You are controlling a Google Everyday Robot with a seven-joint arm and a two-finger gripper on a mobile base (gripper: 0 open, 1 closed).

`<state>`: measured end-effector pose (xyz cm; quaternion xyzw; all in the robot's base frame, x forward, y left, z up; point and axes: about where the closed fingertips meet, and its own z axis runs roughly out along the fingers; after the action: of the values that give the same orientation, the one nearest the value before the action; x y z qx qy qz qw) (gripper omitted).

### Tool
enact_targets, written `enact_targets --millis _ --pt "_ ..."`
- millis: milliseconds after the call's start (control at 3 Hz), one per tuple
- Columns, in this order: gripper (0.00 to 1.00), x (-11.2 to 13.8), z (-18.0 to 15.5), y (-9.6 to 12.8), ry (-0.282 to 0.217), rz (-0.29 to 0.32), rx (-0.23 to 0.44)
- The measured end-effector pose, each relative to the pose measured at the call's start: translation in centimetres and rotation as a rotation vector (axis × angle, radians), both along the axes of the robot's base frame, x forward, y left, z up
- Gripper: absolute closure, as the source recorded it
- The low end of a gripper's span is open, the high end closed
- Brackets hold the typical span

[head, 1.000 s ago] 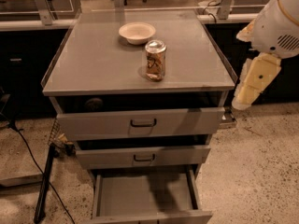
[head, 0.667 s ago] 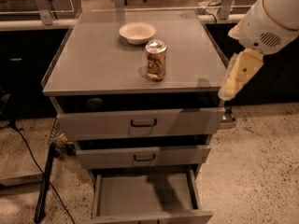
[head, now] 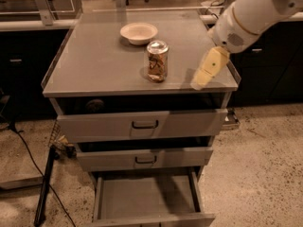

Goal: Place orange can into bottom drawer

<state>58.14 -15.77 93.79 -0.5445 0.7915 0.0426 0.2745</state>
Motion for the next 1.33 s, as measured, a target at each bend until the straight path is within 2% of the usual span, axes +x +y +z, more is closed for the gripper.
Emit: enact_targets --millis 333,1000,1333 --pt "0.0 2.8 -1.0 3.0 -0.057 0.029 0.092" --pt "0.0 3.5 -2.3 2.5 -0.041 0.004 0.119" --pt "0.0 5.3 -3.4 2.3 -0.042 -0.028 0.182"
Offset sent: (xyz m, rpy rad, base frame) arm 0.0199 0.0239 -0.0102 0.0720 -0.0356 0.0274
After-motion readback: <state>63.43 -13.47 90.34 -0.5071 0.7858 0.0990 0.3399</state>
